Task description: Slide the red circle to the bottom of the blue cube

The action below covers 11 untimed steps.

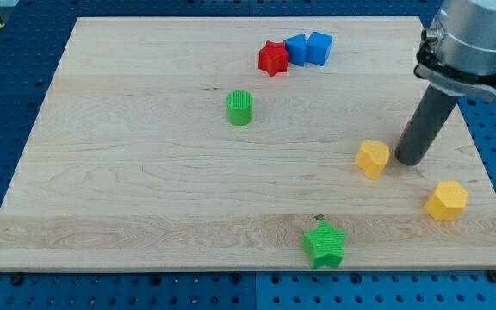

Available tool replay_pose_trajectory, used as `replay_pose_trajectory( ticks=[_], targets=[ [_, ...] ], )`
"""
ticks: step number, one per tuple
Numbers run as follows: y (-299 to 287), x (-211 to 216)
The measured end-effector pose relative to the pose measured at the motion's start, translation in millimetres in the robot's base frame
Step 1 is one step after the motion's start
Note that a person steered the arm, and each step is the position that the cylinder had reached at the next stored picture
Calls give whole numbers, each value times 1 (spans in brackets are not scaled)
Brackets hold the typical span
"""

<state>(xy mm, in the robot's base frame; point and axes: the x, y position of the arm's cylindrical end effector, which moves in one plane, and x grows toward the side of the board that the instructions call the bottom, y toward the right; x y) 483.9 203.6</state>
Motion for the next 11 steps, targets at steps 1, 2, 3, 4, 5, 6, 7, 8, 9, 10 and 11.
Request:
replay_pose_trajectory(
  ticks=[1, 2, 3, 4, 5, 6, 7, 8, 9, 10, 11],
  targets=[
    [25, -2],
    [56, -2],
    [66, -22],
    [47, -35],
    [11, -30],
    [-33, -28],
    [-70, -36],
    [-83, -58],
    [-88, -82],
    [-88, -105],
    [-77, -99]
  ],
)
